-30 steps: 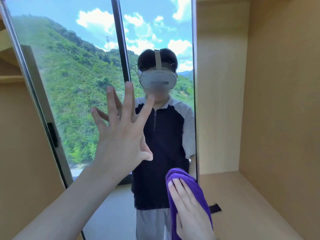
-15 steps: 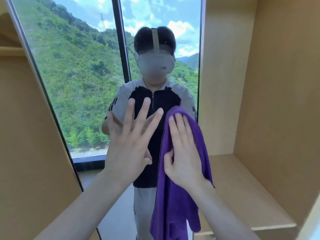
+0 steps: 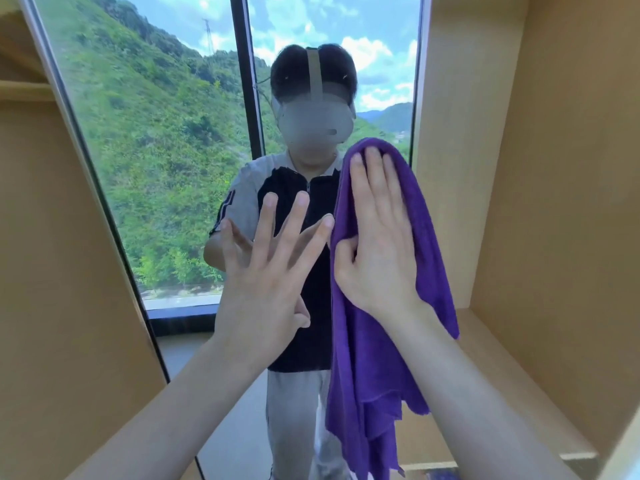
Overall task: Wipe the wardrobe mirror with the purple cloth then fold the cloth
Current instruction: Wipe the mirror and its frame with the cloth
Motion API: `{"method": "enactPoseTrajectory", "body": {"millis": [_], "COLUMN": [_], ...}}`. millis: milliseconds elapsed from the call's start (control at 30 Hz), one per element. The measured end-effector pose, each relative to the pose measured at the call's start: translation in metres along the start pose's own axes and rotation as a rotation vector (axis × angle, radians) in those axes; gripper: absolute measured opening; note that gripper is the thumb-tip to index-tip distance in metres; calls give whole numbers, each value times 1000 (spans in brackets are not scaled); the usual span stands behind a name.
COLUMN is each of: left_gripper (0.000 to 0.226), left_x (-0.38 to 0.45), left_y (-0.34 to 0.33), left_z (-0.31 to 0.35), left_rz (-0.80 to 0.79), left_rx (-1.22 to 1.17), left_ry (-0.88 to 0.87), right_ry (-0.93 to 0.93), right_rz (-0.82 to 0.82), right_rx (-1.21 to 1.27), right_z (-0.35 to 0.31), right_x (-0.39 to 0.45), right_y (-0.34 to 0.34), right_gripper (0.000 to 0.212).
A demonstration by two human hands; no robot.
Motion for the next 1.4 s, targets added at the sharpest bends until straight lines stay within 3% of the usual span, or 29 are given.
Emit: {"method": "enactPoseTrajectory", "body": {"millis": [267, 433, 567, 667, 733, 833, 933, 1067, 1133, 1267, 1333, 1400], "left_gripper": [158, 149, 138, 131, 134, 144, 143, 141, 140, 131, 124, 120], "left_x": [-2, -11, -33, -56, -68, -76, -82, -87, -90, -92, -94, -96], "left_y": [0, 5, 10, 4, -3, -14, -30, -33, -35, -36, -38, -40], "left_z": [-4, -23, -74, -121, -139, -141, -136, -140, -145, -149, -152, -155], "left_rz": [-10, -36, 41, 146, 177, 59, -52, -15, -4, -23, -26, -40], "left_rx": [29, 44, 33, -127, -400, -861, -994, -1039, -1076, -1166, -1219, -1275], "left_ry": [-26, -40, 189, 337, 426, 595, 524, 423, 398, 357, 347, 329], "right_ry": [-147, -40, -12, -58, -87, -84, 48, 231, 168, -195, -260, -130], "right_rz": [-256, -196, -114, -121, -138, -225, -381, -433, -325, 72, 24, -214], "right_rx": [-49, -26, -31, -58, -71, -73, -116, -122, -96, -137, -166, -193], "right_z": [23, 8, -9, -15, -19, -32, -54, -78, -79, -63, -66, -81], "right_x": [-158, -81, -20, -22, -37, -71, -101, -74, -38, -10, -41, -86], "right_y": [-35, -16, -12, -22, -32, -56, -83, -95, -84, -56, -68, -92], "right_gripper": [104, 90, 86, 88, 89, 93, 100, 100, 95, 90, 91, 90]}}
Point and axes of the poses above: each hand's wrist, its own x-axis towards the middle knuckle, its own y-axis out of the back of the hand, z = x × y, the point moved 2 cm from there along x, towards the middle knuckle, and after that the axes turned 8 degrees about x, right-handed, at the moved point
